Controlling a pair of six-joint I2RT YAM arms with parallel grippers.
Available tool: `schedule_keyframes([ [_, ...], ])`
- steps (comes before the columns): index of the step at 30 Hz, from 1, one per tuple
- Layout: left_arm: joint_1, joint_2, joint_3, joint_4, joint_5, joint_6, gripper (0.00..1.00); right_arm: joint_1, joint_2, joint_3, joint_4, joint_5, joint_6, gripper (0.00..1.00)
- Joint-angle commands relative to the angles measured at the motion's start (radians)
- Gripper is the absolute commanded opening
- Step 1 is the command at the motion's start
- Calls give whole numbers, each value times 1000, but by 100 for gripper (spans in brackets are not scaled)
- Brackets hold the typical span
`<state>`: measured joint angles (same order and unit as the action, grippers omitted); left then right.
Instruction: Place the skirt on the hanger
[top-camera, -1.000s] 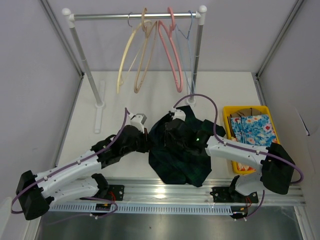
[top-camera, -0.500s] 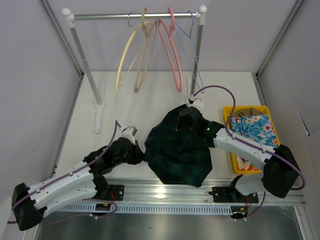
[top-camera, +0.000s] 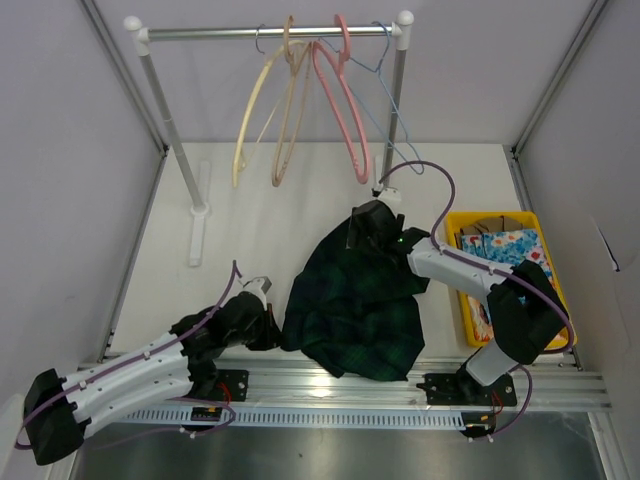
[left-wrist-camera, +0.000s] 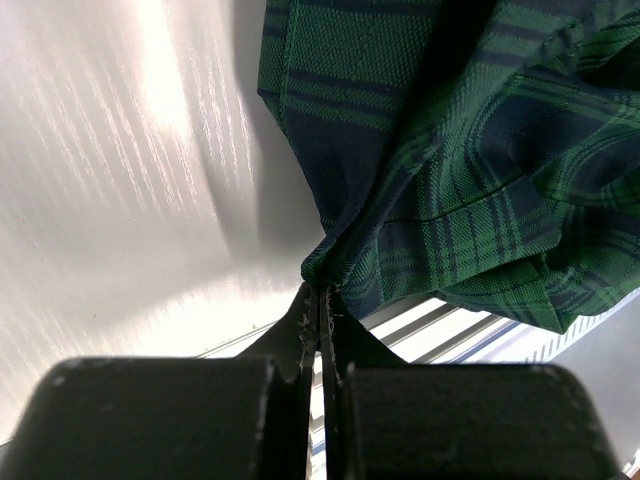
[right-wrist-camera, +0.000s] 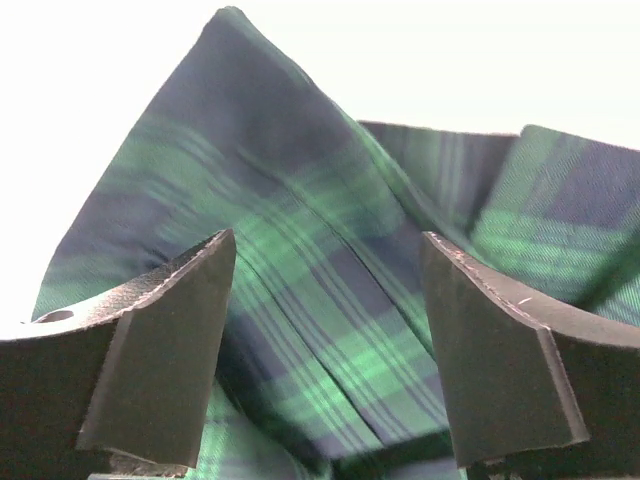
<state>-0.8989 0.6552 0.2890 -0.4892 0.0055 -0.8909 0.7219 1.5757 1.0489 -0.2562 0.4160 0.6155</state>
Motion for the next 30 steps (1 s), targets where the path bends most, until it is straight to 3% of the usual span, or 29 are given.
schedule_keyframes([
  [1, -11, -3, -10, -6, 30, -26, 0, -1, 49, 106, 75, 37, -57, 80],
  [10, -11, -16, -16, 3, 33, -26, 0, -35, 167, 244, 100, -2, -122, 86],
  [17, -11, -20, -4, -3, 30, -20, 0, -53, 302, 332, 57, -23, -141, 84],
  [23, -11, -34, 1, -9, 27, -25, 0, -55, 285, 298, 37, -9, -120, 62],
  [27, -11, -32, 18, -18, 14, -19, 0, -52, 216, 248, 22, -8, -89, 27],
  [29, -11, -31, 39, -23, 8, -14, 0, -50, 187, 228, 14, -5, -79, 18],
  [30, -11, -29, 47, -26, 1, -11, 0, -47, 172, 209, 2, -5, -66, 9],
])
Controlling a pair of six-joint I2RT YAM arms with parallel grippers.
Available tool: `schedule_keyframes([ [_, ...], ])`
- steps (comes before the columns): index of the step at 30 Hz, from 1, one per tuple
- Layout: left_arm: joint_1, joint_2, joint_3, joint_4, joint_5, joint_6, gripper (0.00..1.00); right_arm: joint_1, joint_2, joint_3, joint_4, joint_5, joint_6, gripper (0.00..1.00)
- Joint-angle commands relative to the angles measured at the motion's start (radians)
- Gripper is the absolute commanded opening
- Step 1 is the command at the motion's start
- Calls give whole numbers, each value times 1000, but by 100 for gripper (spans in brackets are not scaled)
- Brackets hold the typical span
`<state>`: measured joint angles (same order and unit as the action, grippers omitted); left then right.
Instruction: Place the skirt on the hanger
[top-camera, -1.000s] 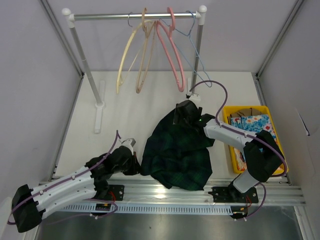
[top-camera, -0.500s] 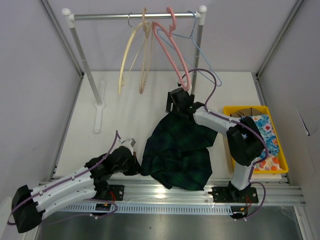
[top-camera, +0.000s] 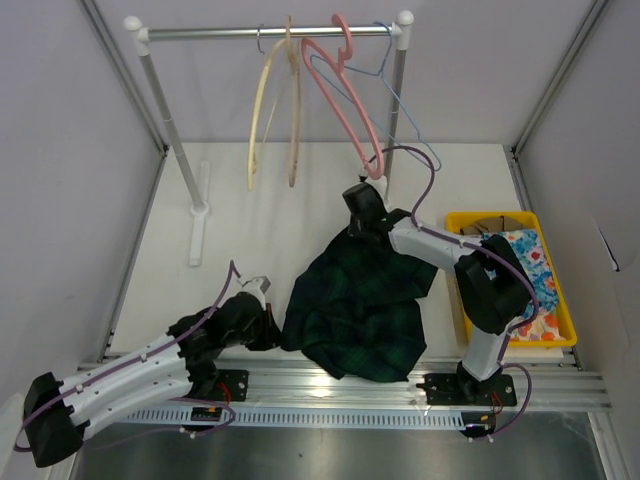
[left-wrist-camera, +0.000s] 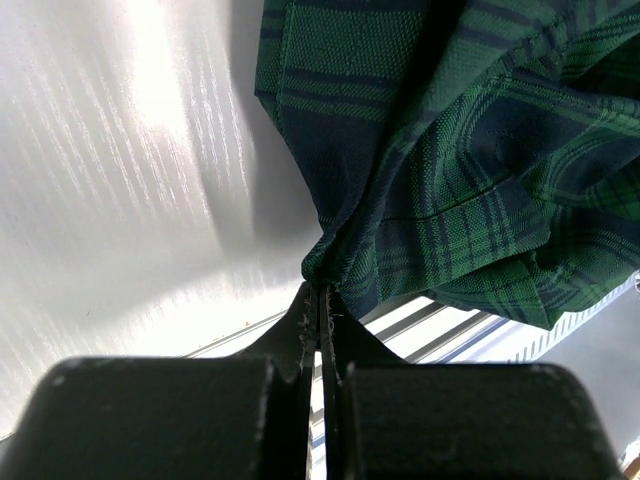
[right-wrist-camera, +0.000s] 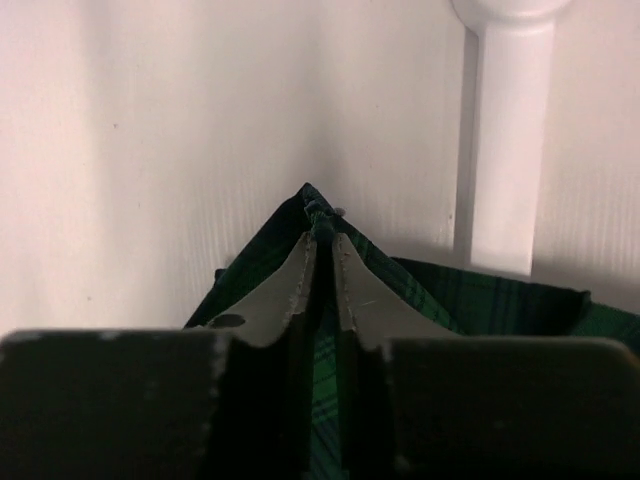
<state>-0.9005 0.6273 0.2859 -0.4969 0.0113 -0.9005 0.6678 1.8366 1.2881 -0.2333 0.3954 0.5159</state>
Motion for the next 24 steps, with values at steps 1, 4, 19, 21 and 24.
schedule_keyframes([
  [1, -9, -1, 59, -25, -5, 0, 0, 10, -120, -39, -27, 20, 39, 5],
  [4, -9, -3, 102, -61, -62, 8, 0, 21, -198, -96, -38, 29, 70, 0],
  [19, 235, 153, 548, -72, -128, 250, 0, 64, -635, -176, -208, 149, 171, 0],
  [21, 294, 198, 607, -71, -103, 287, 0, 50, -651, -156, -236, 140, 164, 0],
  [24, 374, 253, 702, -61, -64, 327, 0, 39, -666, -112, -254, 140, 141, 0],
])
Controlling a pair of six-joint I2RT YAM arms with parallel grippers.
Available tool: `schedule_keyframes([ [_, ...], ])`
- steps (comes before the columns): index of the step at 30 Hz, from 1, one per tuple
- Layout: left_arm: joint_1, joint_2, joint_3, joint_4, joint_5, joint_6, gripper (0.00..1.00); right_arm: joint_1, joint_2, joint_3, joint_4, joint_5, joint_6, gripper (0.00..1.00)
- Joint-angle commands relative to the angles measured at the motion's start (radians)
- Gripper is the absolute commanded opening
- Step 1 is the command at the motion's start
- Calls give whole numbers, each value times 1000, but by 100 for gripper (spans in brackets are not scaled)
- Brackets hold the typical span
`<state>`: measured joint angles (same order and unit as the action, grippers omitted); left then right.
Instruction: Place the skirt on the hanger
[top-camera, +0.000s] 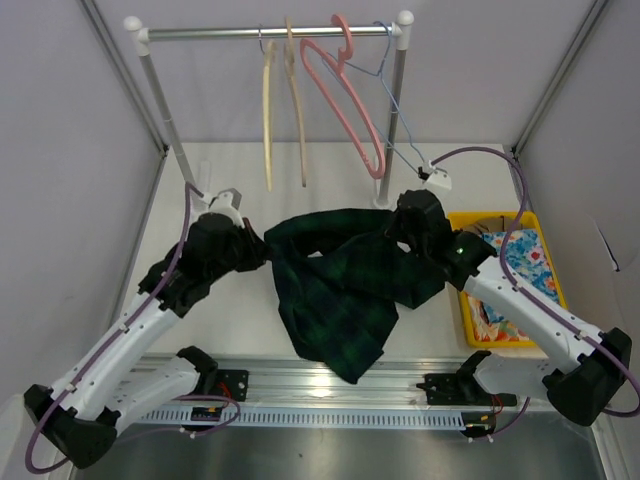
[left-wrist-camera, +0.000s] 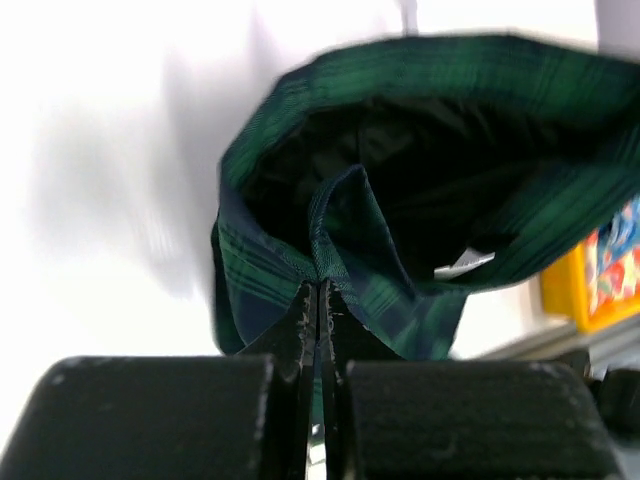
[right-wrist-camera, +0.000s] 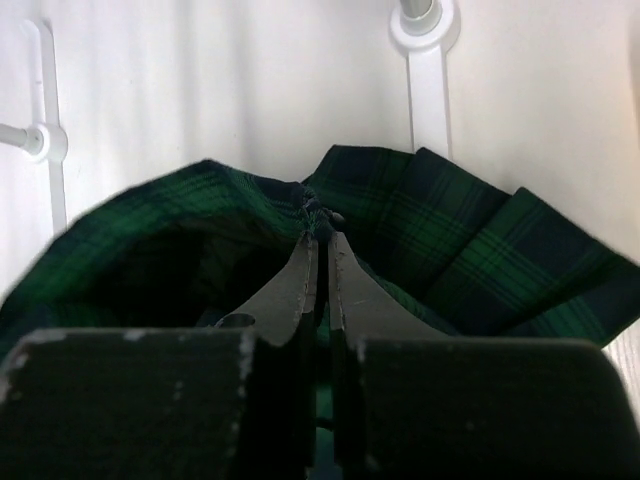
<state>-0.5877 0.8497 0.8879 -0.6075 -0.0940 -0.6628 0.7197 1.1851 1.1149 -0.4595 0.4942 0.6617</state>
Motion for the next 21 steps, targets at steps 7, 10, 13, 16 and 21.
schedule_keyframes([
  [7, 244, 158, 360, 60, 128, 164, 0, -115, 25, 204, -18, -44, -95, 0],
  [10, 304, 209, 446, 69, 181, 167, 0, -179, 65, 285, -18, -106, -126, 0],
  [13, 334, 255, 526, 69, 210, 176, 0, -221, 97, 350, -27, -149, -149, 0],
  [16, 348, 293, 600, 51, 226, 187, 0, -236, 134, 437, -54, -164, -169, 0],
  [21, 350, 276, 532, 49, 241, 186, 0, -238, 108, 395, -67, -180, -150, 0],
])
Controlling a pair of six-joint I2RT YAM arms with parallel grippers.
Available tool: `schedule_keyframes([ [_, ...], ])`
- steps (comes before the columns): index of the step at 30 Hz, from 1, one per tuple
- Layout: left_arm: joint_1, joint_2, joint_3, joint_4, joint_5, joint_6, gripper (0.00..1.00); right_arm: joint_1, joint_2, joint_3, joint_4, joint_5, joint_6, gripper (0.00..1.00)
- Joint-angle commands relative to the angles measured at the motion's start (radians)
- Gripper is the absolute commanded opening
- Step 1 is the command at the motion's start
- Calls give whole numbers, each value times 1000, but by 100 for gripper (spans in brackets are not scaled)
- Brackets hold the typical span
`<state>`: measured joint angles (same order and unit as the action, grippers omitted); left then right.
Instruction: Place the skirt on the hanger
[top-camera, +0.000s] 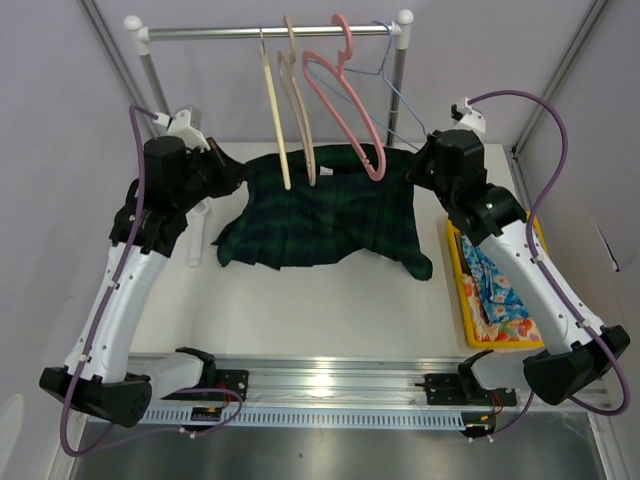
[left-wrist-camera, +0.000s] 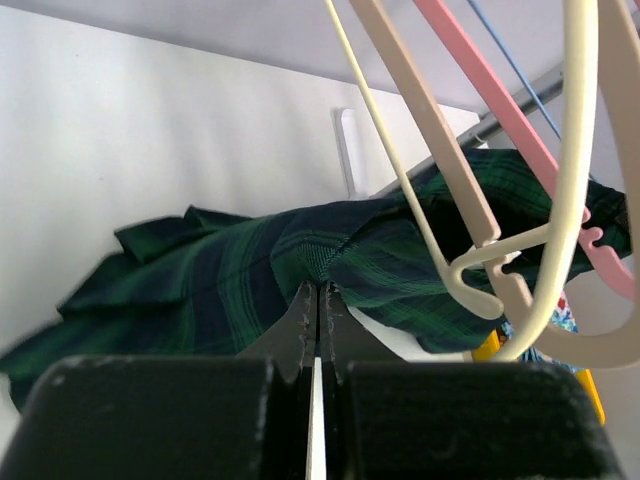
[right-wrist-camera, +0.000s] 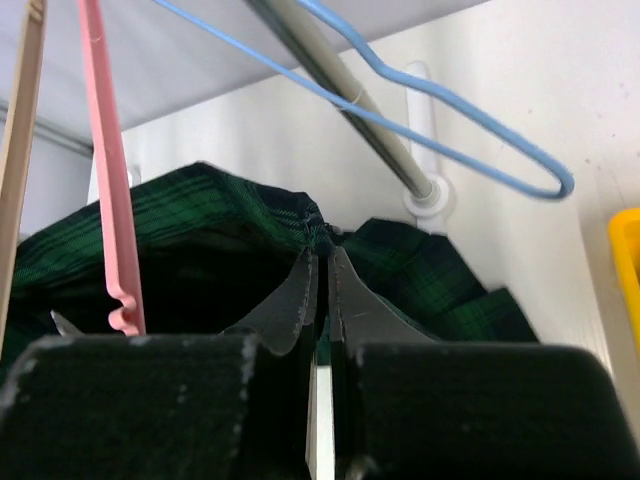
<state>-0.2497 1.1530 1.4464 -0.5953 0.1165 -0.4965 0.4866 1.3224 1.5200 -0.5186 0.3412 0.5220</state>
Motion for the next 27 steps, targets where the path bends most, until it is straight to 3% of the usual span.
schedule_keyframes([
  [1, 12, -41, -61, 43, 32, 9, 0, -3, -44, -49, -5, -36, 2, 0],
  [9, 12, -183, -637, 205, 107, -124, 0, 29, -234, -634, 141, -73, 192, 0],
  [12, 12, -208, -803, 274, 121, -163, 0, 35, -261, -750, 181, -77, 236, 0],
  [19, 12, -231, -925, 287, 107, -168, 1, 59, -318, -925, 224, -102, 299, 0],
  [23, 12, -249, -917, 249, 89, -136, 9, 157, -351, -946, 223, -65, 337, 1],
  [24, 12, -253, -916, 249, 98, -129, 16, 182, -353, -949, 226, -44, 342, 2],
  [27, 12, -274, -905, 249, 144, -102, 26, 282, -345, -948, 221, 27, 363, 5],
])
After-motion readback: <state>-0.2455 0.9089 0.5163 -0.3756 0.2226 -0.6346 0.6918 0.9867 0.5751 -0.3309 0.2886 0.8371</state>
